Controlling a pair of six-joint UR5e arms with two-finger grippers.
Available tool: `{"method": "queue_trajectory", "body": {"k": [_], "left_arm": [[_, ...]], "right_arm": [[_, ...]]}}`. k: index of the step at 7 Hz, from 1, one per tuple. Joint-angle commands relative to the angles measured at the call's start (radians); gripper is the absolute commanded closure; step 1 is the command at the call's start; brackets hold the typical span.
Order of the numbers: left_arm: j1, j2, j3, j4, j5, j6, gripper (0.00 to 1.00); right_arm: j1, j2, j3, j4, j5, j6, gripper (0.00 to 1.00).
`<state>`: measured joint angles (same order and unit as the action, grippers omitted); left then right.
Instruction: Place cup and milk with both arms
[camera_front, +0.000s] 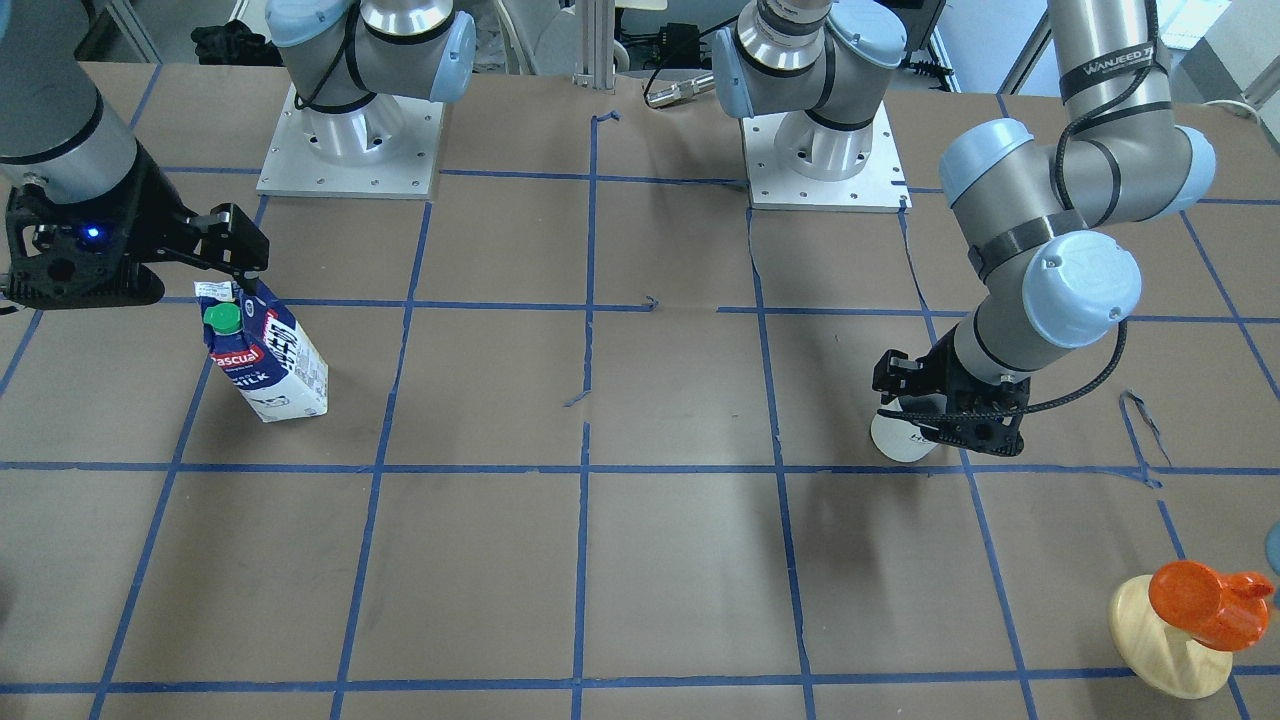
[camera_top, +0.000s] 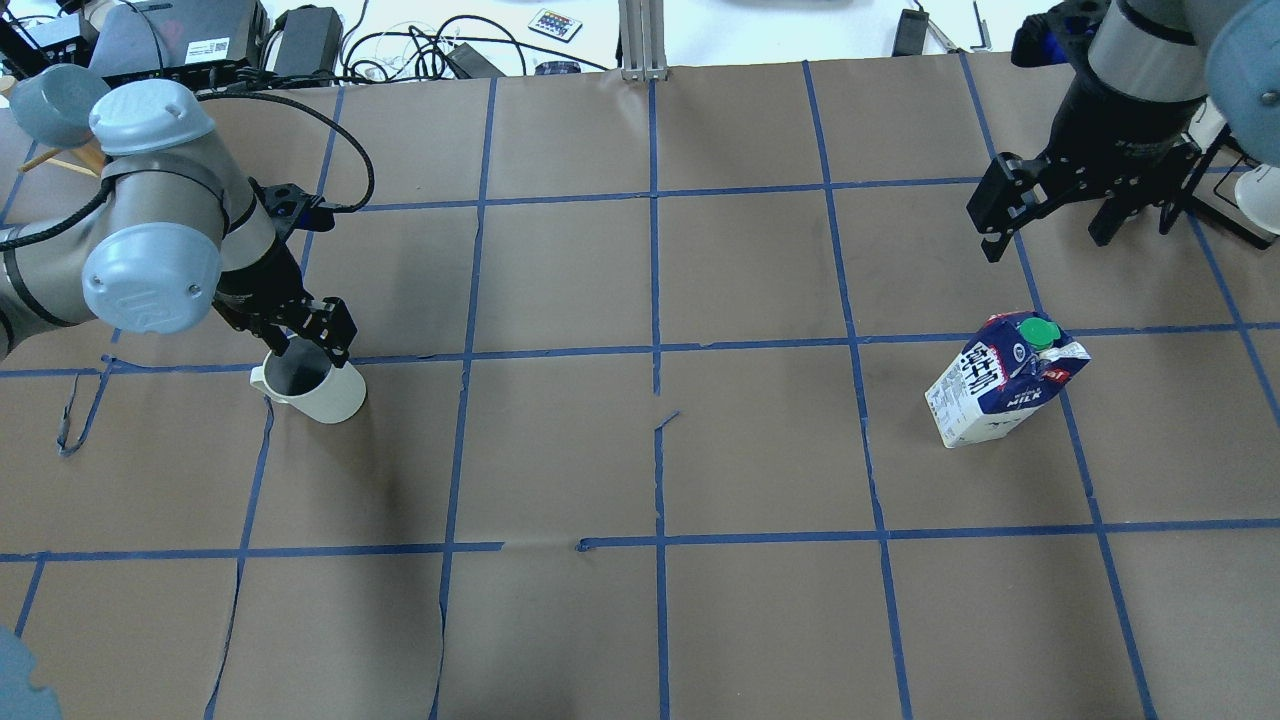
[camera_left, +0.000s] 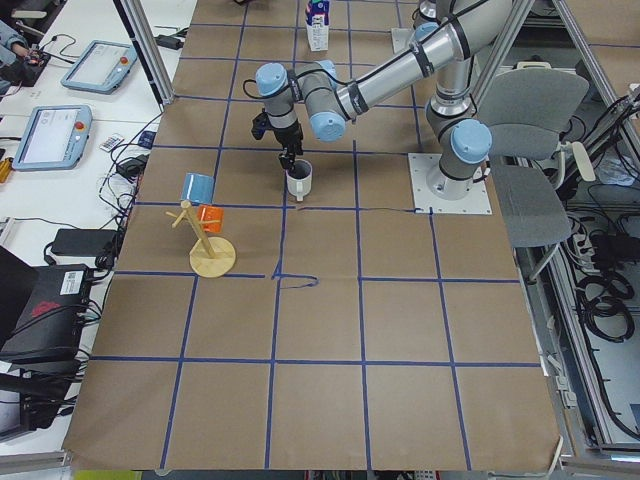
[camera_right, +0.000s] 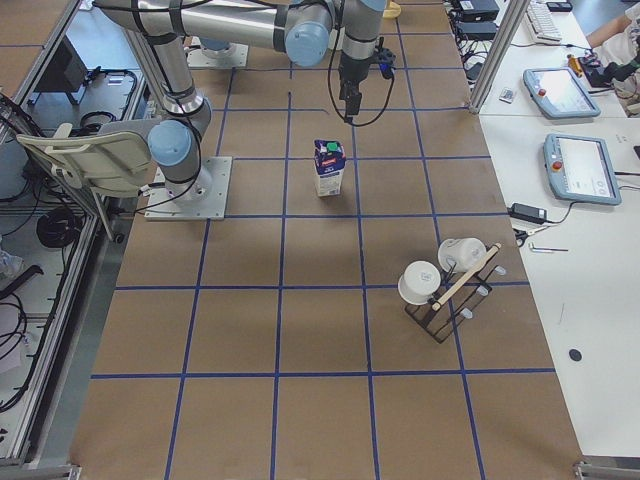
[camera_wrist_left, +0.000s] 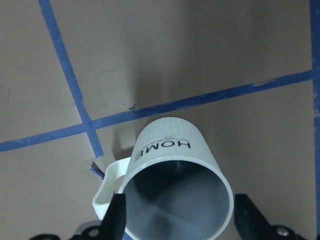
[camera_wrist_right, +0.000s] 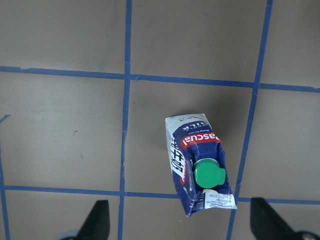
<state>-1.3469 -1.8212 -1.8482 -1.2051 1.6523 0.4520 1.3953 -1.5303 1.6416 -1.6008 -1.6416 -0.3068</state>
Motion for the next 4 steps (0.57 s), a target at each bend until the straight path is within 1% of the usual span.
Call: {"method": "queue_trajectory", "body": {"k": [1,2,3,4], "left_arm": [[-0.008,-0.015,-0.003,-0.001,-0.005,-0.004,0.32],[-0.008,-0.027,-0.003,-0.002,-0.005,-0.041,0.46],[-0.008,-0.027,-0.005,-0.002,-0.003,-0.055,0.80],[-0.008,-0.029,-0.005,-0.004,-0.012,-0.058,1.00]], "right_arm": [[-0.025,-0.001,0.067,-0.065,-0.044,-0.087,0.00],[-0.025,0.001,0.090,-0.067,-0.061,-0.090,0.00],[-0.025,0.001,0.121,-0.067,-0.060,-0.092,0.00],[-0.025,0.002,0.144,-0.065,-0.061,-0.100,0.00]]}}
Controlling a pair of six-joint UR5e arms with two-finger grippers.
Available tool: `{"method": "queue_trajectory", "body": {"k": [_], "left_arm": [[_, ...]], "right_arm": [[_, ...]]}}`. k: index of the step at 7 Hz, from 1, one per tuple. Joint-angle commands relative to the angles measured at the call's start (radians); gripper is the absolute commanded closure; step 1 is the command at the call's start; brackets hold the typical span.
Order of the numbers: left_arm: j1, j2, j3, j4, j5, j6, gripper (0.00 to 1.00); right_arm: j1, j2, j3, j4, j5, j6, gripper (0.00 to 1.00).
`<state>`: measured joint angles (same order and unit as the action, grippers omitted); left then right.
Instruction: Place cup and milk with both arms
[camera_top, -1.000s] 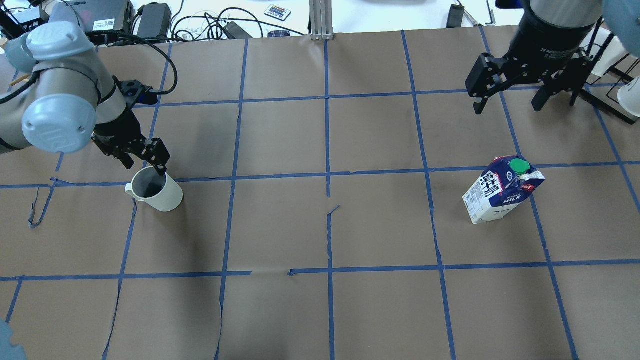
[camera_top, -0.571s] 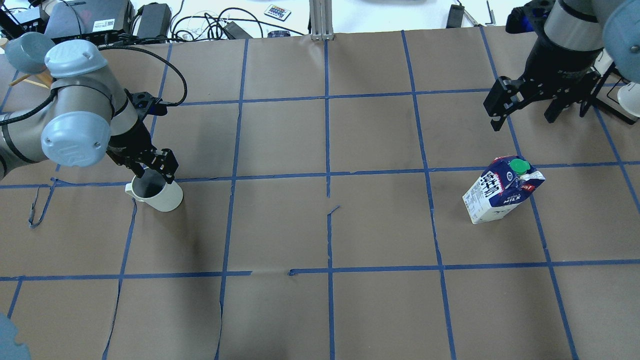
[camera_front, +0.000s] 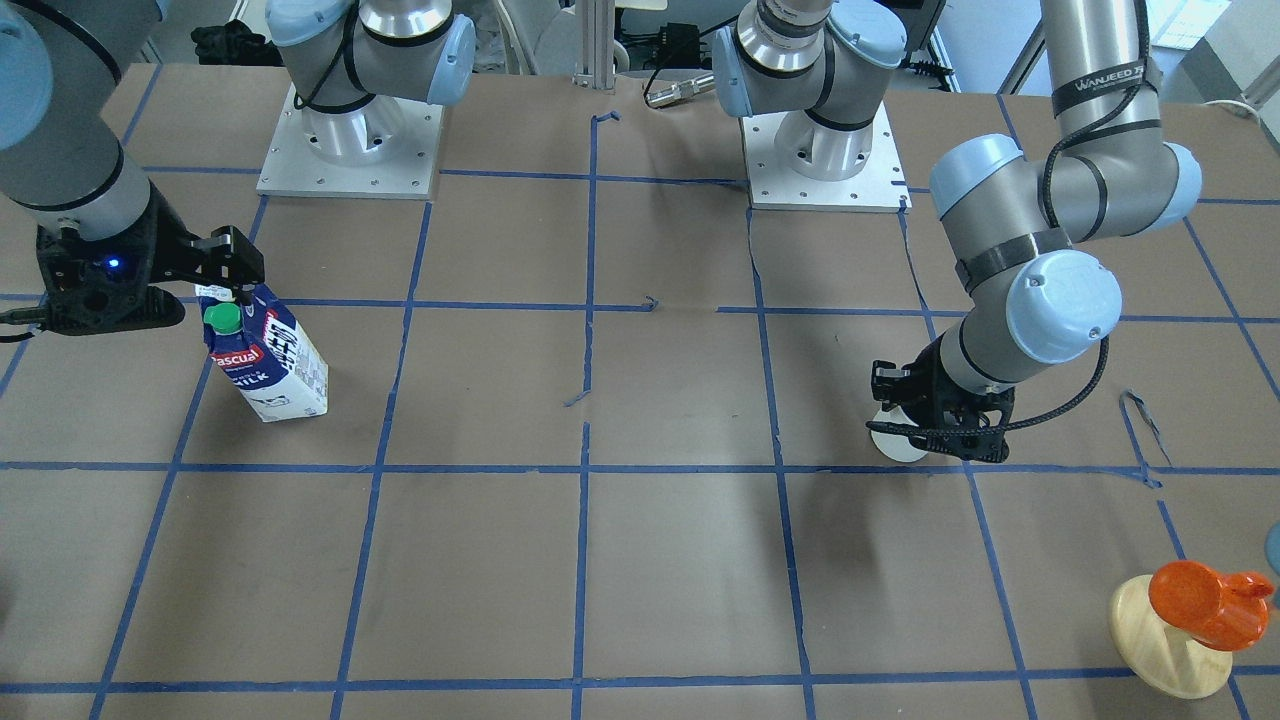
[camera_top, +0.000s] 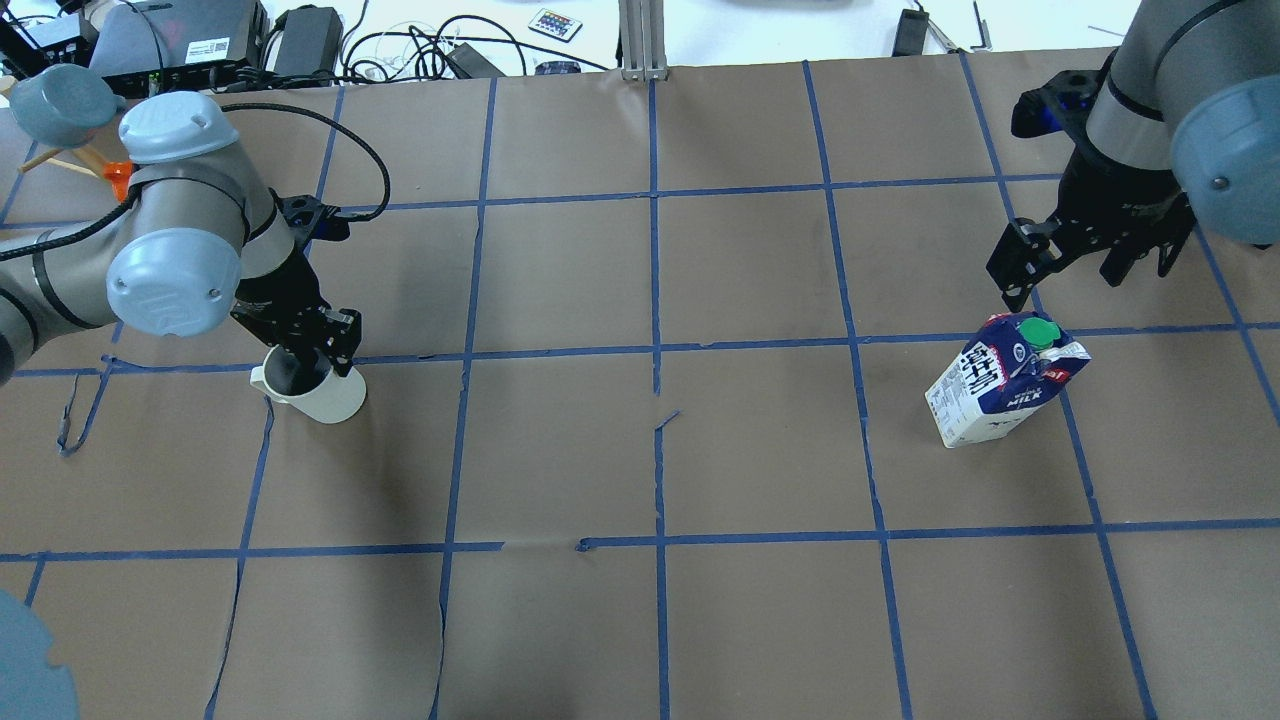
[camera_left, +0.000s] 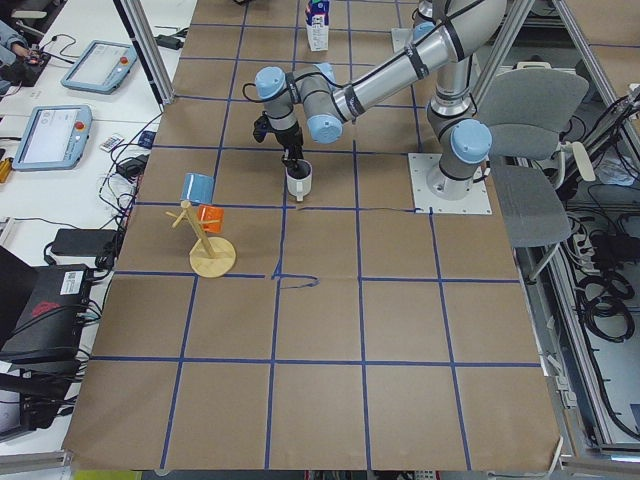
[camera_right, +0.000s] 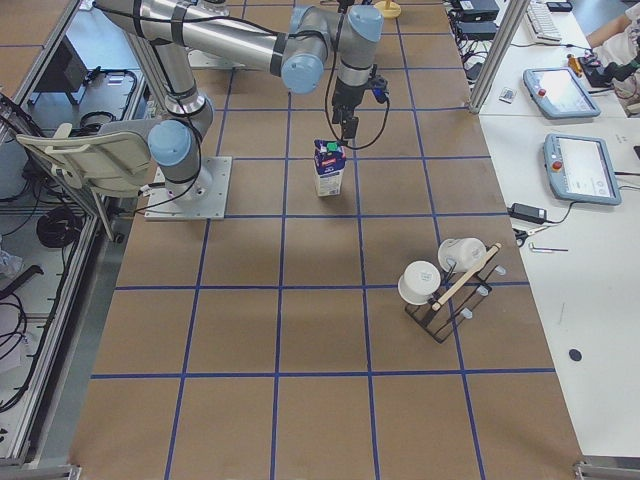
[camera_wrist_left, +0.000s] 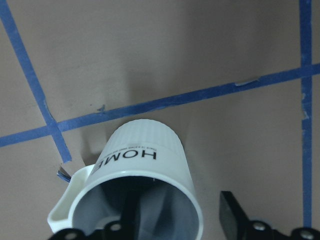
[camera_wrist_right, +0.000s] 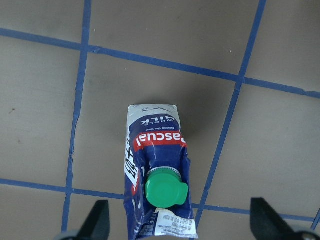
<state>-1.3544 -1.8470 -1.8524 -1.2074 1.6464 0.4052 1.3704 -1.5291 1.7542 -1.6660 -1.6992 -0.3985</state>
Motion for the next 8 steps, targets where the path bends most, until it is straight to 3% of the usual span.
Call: {"method": "queue_trajectory", "body": {"k": [1,3,6,8], "left_arm": [[0.000,-0.004,-0.001,-0.001,-0.049,-0.025,1.00],[-0.030,0.015,0.009,0.002,-0.057,-0.122,1.00],[-0.326,0.005,0.149,-0.063,-0.097,-0.549,1.00],[-0.508,-0.023,0.170,-0.052,-0.152,-0.823,1.00]], "right_arm": [[-0.002,0.001,0.048,-0.001,-0.002,-0.013,0.00],[-0.046,0.004,0.076,-0.014,0.003,-0.046,0.00],[-0.047,0.014,0.091,-0.066,0.013,-0.094,0.01],[-0.047,0.017,0.093,-0.084,0.013,-0.134,0.02]]}}
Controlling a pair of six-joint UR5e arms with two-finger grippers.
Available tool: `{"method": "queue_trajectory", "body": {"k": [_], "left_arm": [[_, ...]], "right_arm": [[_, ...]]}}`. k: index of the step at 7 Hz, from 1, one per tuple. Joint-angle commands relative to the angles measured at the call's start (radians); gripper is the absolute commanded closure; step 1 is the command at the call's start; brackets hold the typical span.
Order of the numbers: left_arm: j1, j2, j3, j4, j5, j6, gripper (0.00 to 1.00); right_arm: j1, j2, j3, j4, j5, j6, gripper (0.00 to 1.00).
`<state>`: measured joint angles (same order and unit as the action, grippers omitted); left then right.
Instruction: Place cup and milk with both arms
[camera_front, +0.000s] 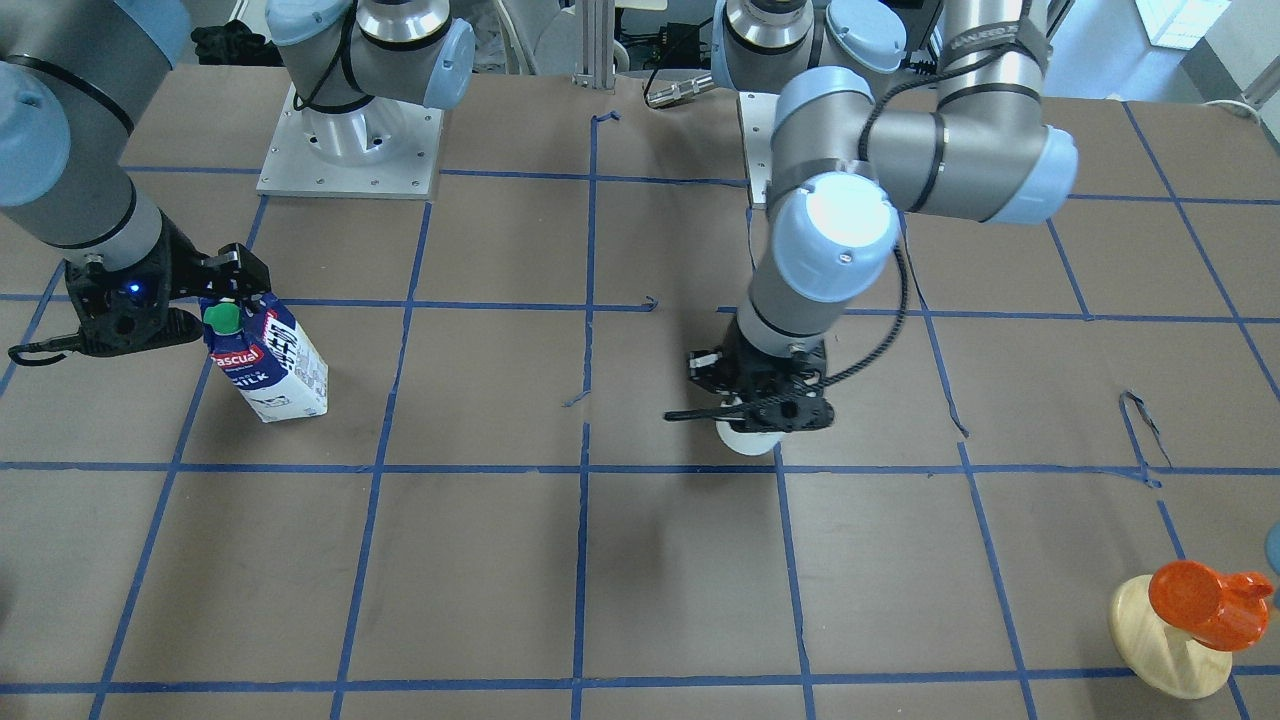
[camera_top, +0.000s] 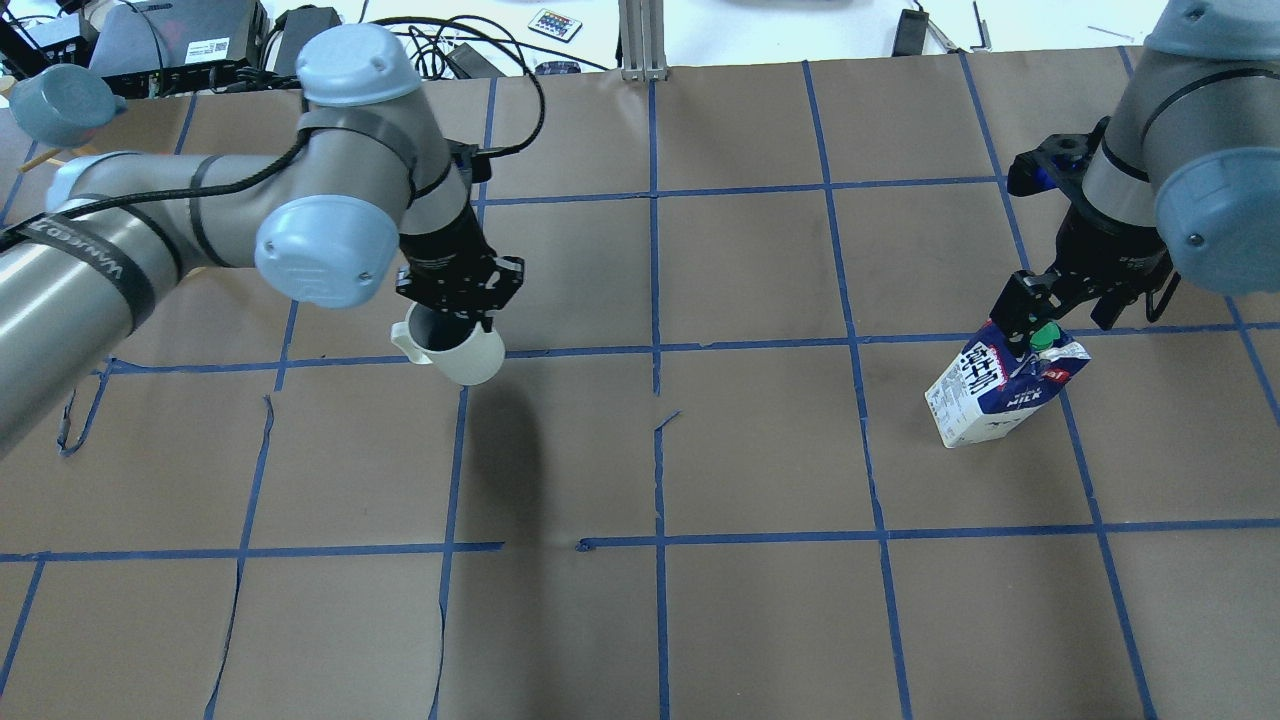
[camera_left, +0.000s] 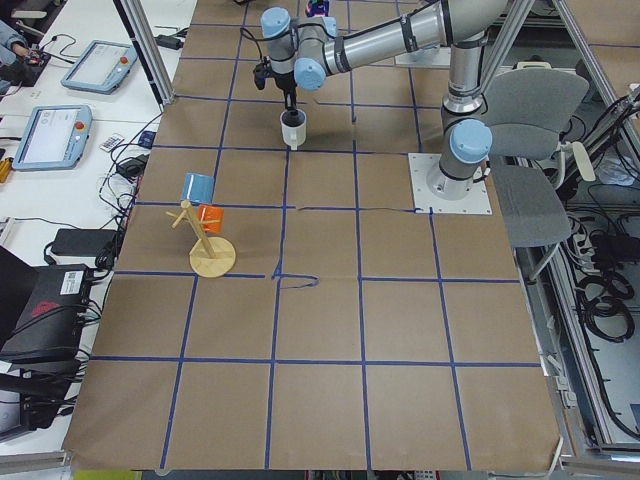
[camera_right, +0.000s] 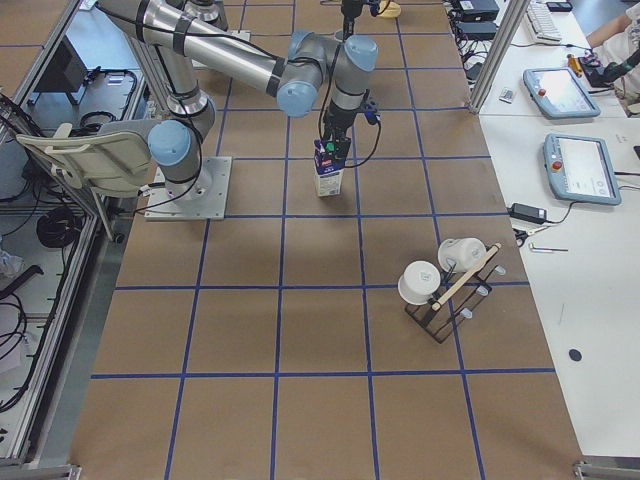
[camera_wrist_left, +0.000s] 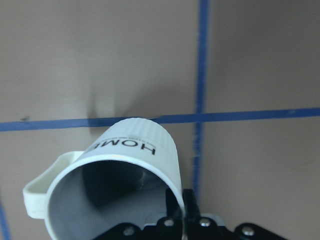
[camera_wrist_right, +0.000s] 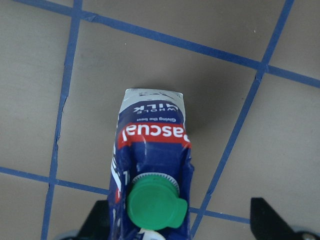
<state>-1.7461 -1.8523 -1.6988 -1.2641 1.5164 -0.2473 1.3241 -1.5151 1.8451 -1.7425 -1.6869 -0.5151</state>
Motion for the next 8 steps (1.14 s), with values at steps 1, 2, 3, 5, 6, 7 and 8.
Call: {"method": "queue_trajectory", "body": {"k": [1,2,3,5,6,7,8], "left_arm": [[-0.200,-0.018,0.022,0.006,-0.025,-0.208,1.00],[-0.257,-0.028,0.015,0.009,-0.047,-0.316,1.00],[-0.301,-0.028,0.014,-0.003,-0.047,-0.345,1.00],[-0.342,-0.047,0.008,0.006,-0.064,-0.369,1.00],[-0.346,-0.053,-0.008,0.008,-0.059,-0.369,1.00],[-0.346,-0.054,-0.018,0.012,-0.049,-0.365,1.00],[-0.346,-0.067,-0.027,0.014,-0.054,-0.369,1.00]], "right_arm": [[0.000,0.006,0.000,-0.008,0.001,-0.017,0.07],[0.000,0.006,0.002,-0.008,0.004,-0.016,0.07],[0.000,0.018,0.000,-0.009,0.007,-0.013,0.06],[0.000,0.021,0.000,-0.012,0.012,-0.013,0.09],[0.000,0.021,-0.003,-0.012,0.022,-0.013,0.13],[0.000,0.021,-0.004,-0.012,0.030,-0.011,0.28],[0.000,0.021,-0.003,-0.012,0.030,-0.010,0.30]]}}
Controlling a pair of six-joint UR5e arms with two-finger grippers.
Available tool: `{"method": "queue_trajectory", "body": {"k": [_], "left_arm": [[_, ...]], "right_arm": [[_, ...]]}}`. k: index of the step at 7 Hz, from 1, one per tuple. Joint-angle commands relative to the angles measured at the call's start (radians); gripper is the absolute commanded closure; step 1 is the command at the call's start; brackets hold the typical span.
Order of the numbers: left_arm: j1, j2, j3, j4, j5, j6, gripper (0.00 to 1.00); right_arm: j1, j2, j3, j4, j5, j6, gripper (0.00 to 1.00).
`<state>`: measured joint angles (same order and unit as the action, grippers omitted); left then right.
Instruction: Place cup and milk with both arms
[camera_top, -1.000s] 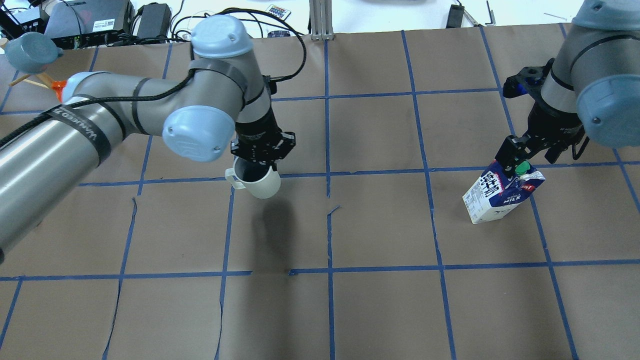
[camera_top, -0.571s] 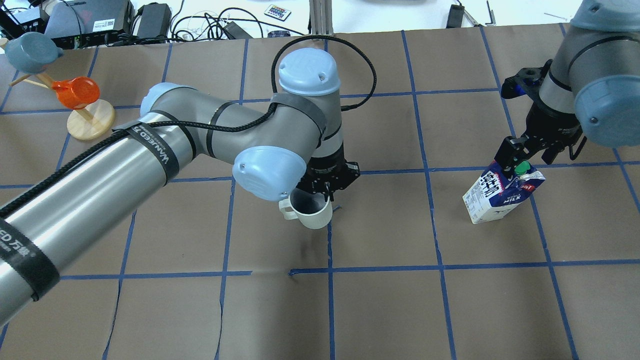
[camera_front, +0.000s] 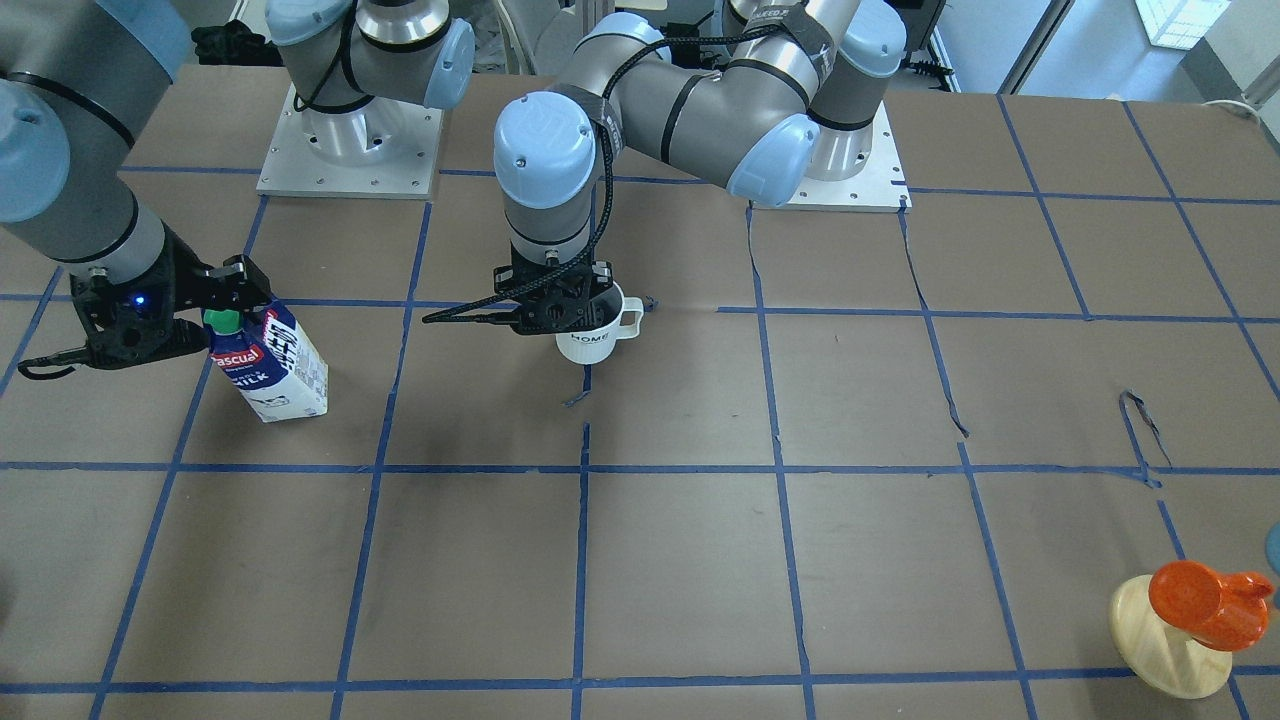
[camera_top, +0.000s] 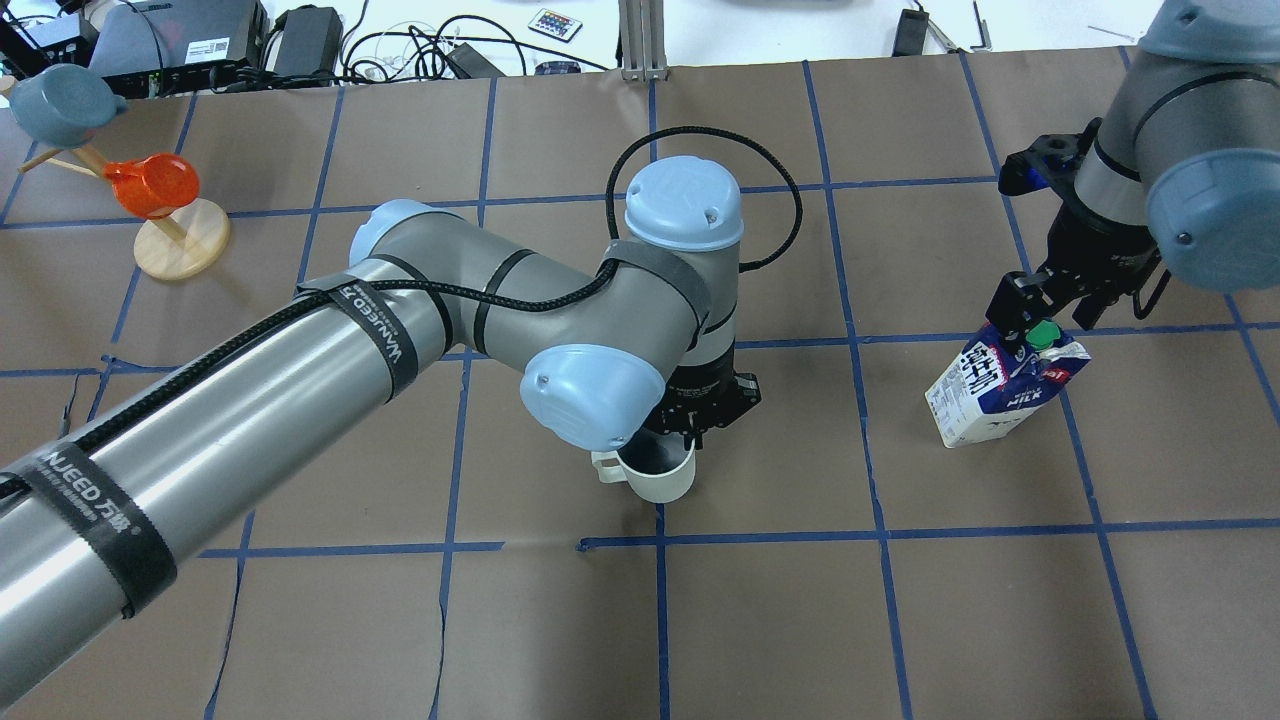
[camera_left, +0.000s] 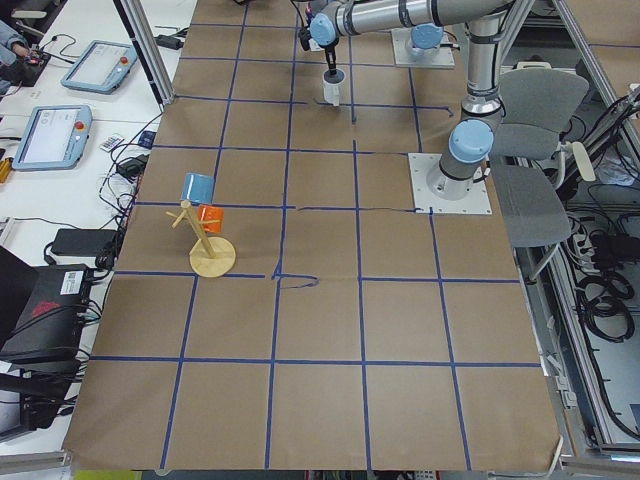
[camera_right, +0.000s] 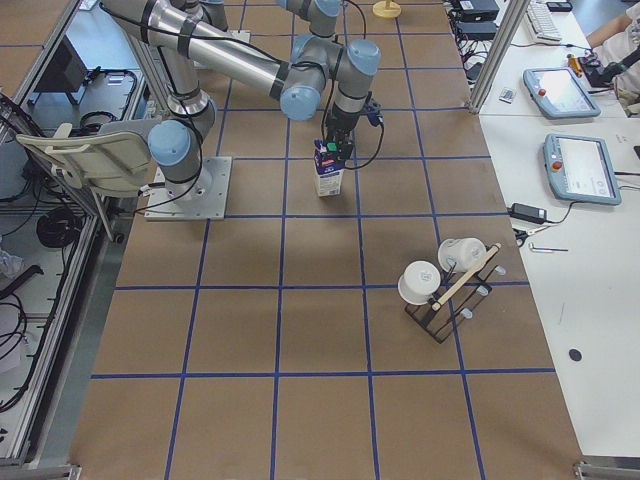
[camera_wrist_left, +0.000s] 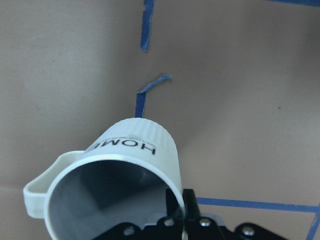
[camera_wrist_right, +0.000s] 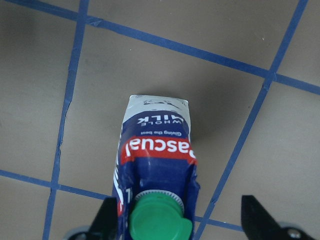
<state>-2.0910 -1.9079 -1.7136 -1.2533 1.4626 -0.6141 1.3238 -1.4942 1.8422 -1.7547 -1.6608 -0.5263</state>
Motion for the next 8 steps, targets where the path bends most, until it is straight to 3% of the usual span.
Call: {"method": "queue_trajectory", "body": {"k": [1,2,4,6,8], "left_arm": [[-0.004,-0.016,-0.015,0.005,-0.004,-0.013,1.00],[-0.004,-0.019,-0.014,0.005,-0.001,-0.018,0.01],[-0.001,0.003,-0.006,0.003,0.001,-0.001,0.00],[0.060,0.067,0.056,-0.014,0.007,0.029,0.00],[0.153,0.154,0.078,-0.043,0.008,0.141,0.00]], "right_arm": [[0.000,0.000,-0.001,0.000,0.006,0.003,0.37],[0.000,0.000,-0.001,0.000,0.006,0.003,0.56],[0.002,-0.003,-0.009,0.000,0.007,0.008,0.91],[0.006,-0.009,-0.056,0.017,0.044,0.018,0.94],[0.070,-0.009,-0.109,0.089,0.119,0.250,0.95]]}}
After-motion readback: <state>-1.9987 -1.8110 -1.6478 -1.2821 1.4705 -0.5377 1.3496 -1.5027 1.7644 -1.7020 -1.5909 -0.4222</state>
